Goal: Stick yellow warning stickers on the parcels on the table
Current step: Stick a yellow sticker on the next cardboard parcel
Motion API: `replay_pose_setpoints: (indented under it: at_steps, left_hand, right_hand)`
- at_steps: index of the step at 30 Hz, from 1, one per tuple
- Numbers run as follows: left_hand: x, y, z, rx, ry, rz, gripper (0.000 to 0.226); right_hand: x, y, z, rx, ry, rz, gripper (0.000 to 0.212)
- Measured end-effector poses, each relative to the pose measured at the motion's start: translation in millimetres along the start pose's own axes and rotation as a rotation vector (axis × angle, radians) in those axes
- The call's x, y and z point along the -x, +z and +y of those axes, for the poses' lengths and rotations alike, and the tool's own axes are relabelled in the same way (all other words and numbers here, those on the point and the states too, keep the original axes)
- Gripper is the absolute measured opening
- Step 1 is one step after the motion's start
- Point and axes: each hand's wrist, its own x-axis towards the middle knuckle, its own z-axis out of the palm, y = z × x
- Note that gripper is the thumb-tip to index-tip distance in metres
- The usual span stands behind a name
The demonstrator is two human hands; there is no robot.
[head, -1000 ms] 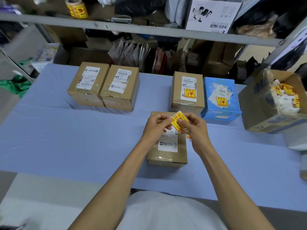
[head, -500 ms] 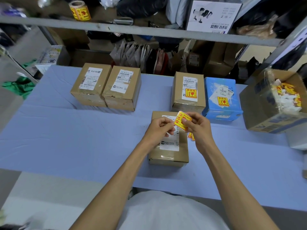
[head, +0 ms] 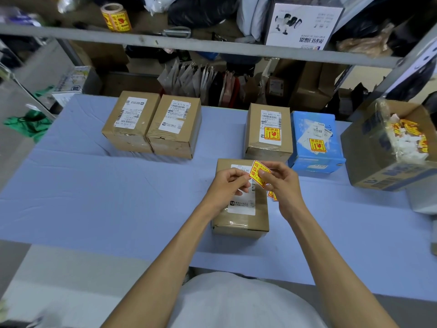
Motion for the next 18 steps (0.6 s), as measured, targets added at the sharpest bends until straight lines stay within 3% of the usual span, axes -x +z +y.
replay_pose_setpoints:
  at_steps: [4,10,18]
  left_hand:
    - [0,1,-1,0.021,0.001,-0.010,0.013]
    - [-2,-1,-5,0.007,0.003,-0.004,0.014]
    - [-6,1,-2,0.039,0.035,-0.027,0.018]
  right_hand:
    - [2,3,6,0.083,0.023,0.012,0.026]
    - [6,6,6,0.096,-0.029,-0.004,0.008]
    - [7,11,1,0.052,-0.024,-0.084,0.010]
